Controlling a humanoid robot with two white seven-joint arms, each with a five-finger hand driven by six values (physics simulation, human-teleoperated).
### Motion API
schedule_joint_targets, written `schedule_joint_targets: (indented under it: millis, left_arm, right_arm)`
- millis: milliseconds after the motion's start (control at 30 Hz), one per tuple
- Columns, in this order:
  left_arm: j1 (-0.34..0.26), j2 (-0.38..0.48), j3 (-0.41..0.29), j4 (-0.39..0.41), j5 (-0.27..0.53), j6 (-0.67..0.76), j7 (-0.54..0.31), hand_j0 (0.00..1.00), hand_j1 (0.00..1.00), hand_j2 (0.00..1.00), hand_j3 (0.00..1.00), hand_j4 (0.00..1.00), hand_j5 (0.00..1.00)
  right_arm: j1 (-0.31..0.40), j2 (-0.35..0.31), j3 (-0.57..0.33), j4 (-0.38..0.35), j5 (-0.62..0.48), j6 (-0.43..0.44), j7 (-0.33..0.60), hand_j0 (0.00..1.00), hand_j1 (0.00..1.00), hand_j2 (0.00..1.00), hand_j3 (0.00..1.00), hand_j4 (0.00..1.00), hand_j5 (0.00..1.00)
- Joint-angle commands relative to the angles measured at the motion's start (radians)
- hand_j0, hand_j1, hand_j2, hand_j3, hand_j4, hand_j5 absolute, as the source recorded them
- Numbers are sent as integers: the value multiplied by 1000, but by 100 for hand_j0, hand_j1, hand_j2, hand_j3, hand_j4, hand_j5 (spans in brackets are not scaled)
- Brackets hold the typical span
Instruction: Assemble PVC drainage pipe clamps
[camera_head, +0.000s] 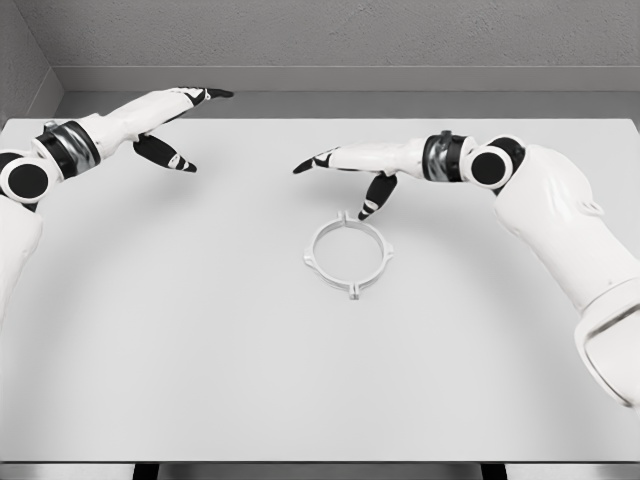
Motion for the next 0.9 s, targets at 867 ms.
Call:
schedule_joint_targets:
  millis: [867]
  left_arm:
    - [0,1,1,0,23,2,1,100,100,100,100,100,100]
  right_arm:
    - [-38,47,-6,90,108,3,0,100,100,100,100,100,100]
